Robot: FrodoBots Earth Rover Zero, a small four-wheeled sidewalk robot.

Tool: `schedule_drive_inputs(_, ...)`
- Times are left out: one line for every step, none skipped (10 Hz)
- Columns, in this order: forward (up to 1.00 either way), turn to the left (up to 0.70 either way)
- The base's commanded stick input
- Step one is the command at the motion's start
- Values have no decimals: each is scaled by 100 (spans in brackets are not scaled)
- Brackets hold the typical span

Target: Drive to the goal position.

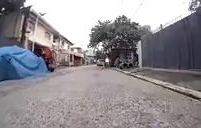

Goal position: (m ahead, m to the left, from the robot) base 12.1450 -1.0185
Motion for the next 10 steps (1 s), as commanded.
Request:
schedule_drive_inputs(100, 0)
schedule_drive_inputs(100, 0)
schedule_drive_inputs(100, 0)
schedule_drive_inputs(100, 0)
schedule_drive_inputs(100, 0)
schedule_drive_inputs(100, 0)
schedule_drive_inputs(100, 0)
schedule_drive_inputs(100, 0)
schedule_drive_inputs(100, 0)
schedule_drive_inputs(100, 0)
